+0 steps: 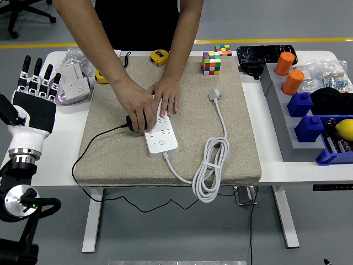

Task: Pick up the plug,place it near the board,insert it into the board,press the button

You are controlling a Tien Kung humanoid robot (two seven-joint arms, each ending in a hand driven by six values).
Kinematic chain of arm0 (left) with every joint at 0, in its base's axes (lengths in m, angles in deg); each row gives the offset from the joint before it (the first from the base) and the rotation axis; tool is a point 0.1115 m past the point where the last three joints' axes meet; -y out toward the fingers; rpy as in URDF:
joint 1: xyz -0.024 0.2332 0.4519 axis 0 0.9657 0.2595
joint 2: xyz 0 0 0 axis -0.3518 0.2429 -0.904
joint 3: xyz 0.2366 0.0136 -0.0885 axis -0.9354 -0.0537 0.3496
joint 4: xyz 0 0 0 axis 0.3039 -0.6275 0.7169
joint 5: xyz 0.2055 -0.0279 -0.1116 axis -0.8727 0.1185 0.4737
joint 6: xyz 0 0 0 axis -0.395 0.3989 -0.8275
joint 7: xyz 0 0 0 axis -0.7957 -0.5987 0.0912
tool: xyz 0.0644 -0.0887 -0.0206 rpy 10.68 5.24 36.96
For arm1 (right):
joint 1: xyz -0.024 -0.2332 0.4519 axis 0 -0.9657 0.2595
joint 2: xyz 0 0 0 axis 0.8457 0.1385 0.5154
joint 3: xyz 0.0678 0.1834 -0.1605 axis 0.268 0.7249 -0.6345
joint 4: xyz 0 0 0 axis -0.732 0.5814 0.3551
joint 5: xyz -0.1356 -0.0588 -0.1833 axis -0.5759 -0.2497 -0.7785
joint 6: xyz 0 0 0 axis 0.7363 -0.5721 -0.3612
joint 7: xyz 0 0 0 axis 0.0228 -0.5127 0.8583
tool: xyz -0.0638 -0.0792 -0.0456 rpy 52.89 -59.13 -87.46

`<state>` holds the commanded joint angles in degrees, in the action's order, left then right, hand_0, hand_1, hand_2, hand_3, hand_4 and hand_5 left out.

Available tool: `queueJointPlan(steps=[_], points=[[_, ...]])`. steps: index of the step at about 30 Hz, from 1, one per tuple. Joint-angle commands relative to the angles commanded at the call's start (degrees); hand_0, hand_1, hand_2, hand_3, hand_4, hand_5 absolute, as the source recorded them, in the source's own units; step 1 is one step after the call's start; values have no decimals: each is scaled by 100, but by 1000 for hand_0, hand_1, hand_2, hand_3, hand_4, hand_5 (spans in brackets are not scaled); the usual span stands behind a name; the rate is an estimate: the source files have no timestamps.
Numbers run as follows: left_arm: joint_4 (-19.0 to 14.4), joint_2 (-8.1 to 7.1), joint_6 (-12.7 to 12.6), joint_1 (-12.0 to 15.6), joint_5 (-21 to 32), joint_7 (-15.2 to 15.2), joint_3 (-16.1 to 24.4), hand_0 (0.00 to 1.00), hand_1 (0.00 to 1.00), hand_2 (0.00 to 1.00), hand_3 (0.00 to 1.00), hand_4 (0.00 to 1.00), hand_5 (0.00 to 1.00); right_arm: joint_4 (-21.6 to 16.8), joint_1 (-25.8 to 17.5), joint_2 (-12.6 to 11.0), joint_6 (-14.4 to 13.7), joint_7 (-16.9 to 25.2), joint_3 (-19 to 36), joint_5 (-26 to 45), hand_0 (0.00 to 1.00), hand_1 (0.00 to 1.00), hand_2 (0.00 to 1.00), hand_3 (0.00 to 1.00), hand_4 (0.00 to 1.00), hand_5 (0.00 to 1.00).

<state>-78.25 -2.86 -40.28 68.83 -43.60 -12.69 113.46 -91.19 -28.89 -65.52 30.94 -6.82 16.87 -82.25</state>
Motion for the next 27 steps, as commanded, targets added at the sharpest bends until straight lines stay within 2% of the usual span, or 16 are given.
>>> queueJointPlan(steps=[8, 14, 19, 21, 24, 25, 27], points=[[35, 4, 12, 15, -8, 1, 6, 998, 998, 998, 992, 998, 998, 0, -6, 1, -2, 9, 4, -10, 998, 873, 780, 782, 998, 975], [100, -6, -50, 21, -700, -123, 38, 998, 998, 992, 989, 998, 998, 0, -5, -7, 3, 15, -26, 7, 998, 872, 780, 781, 998, 975], [94, -14, 37, 23, -800, -200, 18, 998, 998, 977, 987, 998, 998, 0, -12, -19, 10, 28, -38, 19, 998, 870, 780, 782, 998, 975], [89, -29, -42, 27, -1061, -261, 45, 998, 998, 977, 987, 998, 998, 0, -16, -21, 9, 38, -37, 25, 998, 870, 780, 782, 998, 975], [115, -160, -277, -78, -1781, -559, 7, 998, 998, 977, 987, 998, 998, 0, -29, -19, 9, 43, -21, 18, 998, 870, 780, 782, 998, 975], [162, -237, -366, -157, -2005, -704, -53, 994, 998, 971, 977, 998, 830, 0, -31, -20, 8, 42, -14, 15, 998, 875, 779, 780, 998, 975], [300, -403, -460, -370, -2489, -1031, -239, 994, 998, 971, 977, 998, 830, 0, -30, -24, 6, 40, -17, 18, 998, 875, 779, 780, 998, 975]])
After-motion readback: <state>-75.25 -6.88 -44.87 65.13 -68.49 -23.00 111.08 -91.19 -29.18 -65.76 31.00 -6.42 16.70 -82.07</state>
